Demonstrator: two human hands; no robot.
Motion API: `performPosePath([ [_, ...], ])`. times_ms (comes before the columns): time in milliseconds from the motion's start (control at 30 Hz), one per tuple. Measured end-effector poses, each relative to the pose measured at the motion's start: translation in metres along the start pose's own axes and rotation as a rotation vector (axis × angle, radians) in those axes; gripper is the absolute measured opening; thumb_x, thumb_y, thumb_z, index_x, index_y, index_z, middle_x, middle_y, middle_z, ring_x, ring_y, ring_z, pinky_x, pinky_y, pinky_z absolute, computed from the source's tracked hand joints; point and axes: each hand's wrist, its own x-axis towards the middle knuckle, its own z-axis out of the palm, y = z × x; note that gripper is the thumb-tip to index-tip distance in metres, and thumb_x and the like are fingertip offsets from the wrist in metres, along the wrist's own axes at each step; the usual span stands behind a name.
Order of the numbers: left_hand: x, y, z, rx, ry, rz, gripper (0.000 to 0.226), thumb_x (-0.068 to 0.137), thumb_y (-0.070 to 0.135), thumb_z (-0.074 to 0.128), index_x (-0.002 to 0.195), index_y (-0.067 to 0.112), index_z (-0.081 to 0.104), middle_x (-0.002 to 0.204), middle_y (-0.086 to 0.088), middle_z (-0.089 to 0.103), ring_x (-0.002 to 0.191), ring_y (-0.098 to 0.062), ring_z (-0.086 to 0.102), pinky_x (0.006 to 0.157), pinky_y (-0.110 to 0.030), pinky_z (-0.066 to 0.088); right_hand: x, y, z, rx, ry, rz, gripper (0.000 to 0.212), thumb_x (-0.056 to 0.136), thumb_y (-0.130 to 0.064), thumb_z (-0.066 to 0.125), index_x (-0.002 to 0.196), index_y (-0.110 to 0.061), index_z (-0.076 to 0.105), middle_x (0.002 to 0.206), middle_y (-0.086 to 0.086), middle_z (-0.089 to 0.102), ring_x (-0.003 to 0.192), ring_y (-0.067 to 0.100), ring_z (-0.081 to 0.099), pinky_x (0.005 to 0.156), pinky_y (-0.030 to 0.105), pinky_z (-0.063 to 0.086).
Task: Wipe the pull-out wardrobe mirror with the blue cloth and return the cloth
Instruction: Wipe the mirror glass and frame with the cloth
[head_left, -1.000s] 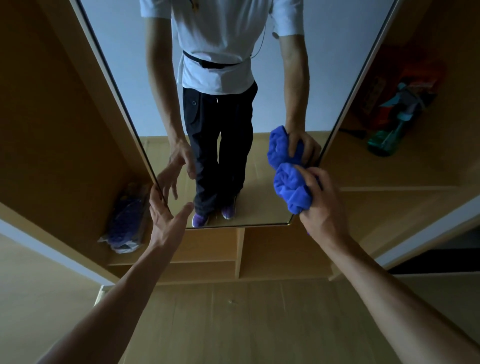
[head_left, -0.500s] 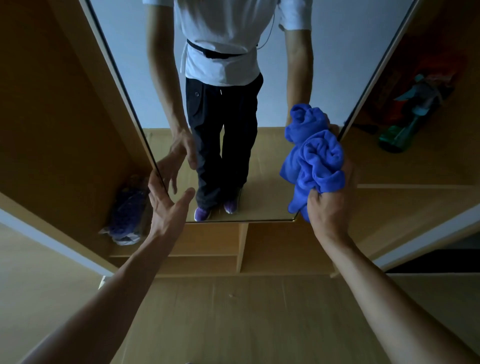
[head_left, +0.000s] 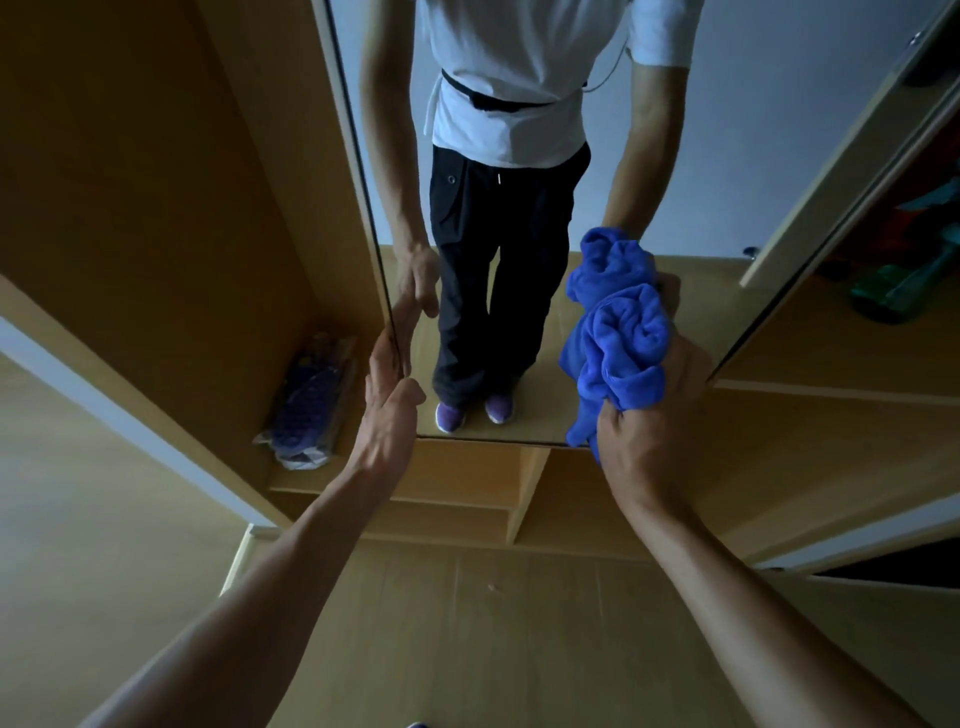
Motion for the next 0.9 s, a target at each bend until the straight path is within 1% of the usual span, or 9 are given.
performPosePath([
  [67,0.001,-0.002,-0.006,-0.001,-0.036,0.026,0.077,0.078,0.03,0.041,0.15,0.054,0.026,0.157,0.019,0.031,0.146,-0.009,0.025,0.121,-0.054,0.022,-0.006,-0.016,0.01,-0.007,0.017,-0.043,0.059,0.079,-0.007,0.066,0.135,-0.008,0.048,0.134,0.015,0.045,0.118,0.023,0.046,0.099,0.007,0.032],
  [200,0.006,-0.005,-0.013,-0.01,-0.05,-0.016,0.059,0.088,0.059,0.028,0.147,0.064,0.024,0.157,0.025,0.03,0.146,-0.005,0.029,0.12,-0.055,0.024,-0.011,-0.046,0.045,0.064,0.02,-0.158,0.058,0.092,-0.021,0.068,0.144,-0.013,0.044,0.129,0.012,0.045,0.113,0.024,0.056,0.09,0.034,0.055],
  [333,0.007,-0.007,-0.019,-0.083,-0.038,-0.05,0.042,0.086,0.078,0.022,0.126,0.08,0.036,0.149,0.026,0.041,0.144,-0.007,0.035,0.122,-0.05,0.024,-0.021,-0.068,0.078,-0.014,-0.007,-0.262,0.061,0.091,-0.027,0.063,0.147,-0.018,0.04,0.129,0.009,0.043,0.111,0.025,0.057,0.083,0.037,0.057],
  [400,0.008,-0.01,-0.022,-0.11,-0.042,-0.044,0.044,0.087,0.077,0.022,0.127,0.076,0.039,0.15,0.022,0.044,0.142,-0.008,0.039,0.121,-0.048,0.027,-0.025,-0.078,0.093,-0.042,-0.053,-0.286,0.07,0.089,-0.023,0.07,0.149,-0.022,0.034,0.132,0.009,0.042,0.114,0.028,0.056,0.083,0.043,0.057],
  [500,0.014,-0.016,-0.026,-0.157,-0.042,-0.037,0.055,0.094,0.063,0.024,0.142,0.05,0.047,0.146,0.01,0.053,0.136,-0.01,0.049,0.114,-0.047,0.04,-0.031,-0.091,0.111,-0.027,-0.127,-0.254,0.071,0.088,-0.018,0.07,0.147,-0.031,0.032,0.136,0.004,0.039,0.116,0.024,0.054,0.085,0.043,0.057],
  [567,0.015,-0.016,-0.025,-0.168,-0.018,-0.074,0.052,0.095,0.063,0.023,0.135,0.048,0.054,0.137,0.008,0.06,0.126,-0.007,0.056,0.111,-0.046,0.045,-0.034,-0.1,0.117,0.01,-0.172,-0.214,0.071,0.085,-0.011,0.07,0.141,-0.036,0.035,0.134,-0.001,0.037,0.115,0.023,0.053,0.084,0.044,0.057],
  [700,0.019,-0.022,-0.028,-0.169,-0.015,-0.077,0.047,0.101,0.058,0.025,0.131,0.041,0.057,0.13,0.006,0.064,0.12,-0.01,0.06,0.106,-0.044,0.048,-0.034,-0.113,0.12,-0.101,-0.187,-0.341,0.077,0.084,-0.015,0.076,0.149,-0.025,0.034,0.13,0.003,0.037,0.111,0.029,0.058,0.074,0.039,0.061],
  [800,0.018,-0.021,-0.034,-0.132,-0.069,-0.065,0.044,0.09,0.068,0.021,0.114,0.062,0.057,0.124,0.012,0.063,0.12,-0.006,0.056,0.097,-0.026,0.044,-0.026,-0.114,0.105,-0.23,-0.202,-0.448,0.07,0.081,-0.016,0.071,0.146,-0.017,0.043,0.126,0.009,0.047,0.108,0.029,0.055,0.069,0.039,0.057],
  [900,0.018,-0.024,-0.037,-0.183,-0.09,-0.074,0.04,0.08,0.069,0.024,0.092,0.067,0.061,0.121,0.01,0.064,0.118,-0.006,0.056,0.095,-0.029,0.042,-0.014,-0.12,0.089,-0.4,-0.252,-0.595,0.064,0.078,-0.023,0.065,0.14,-0.015,0.051,0.125,0.012,0.053,0.106,0.031,0.052,0.074,0.044,0.052],
])
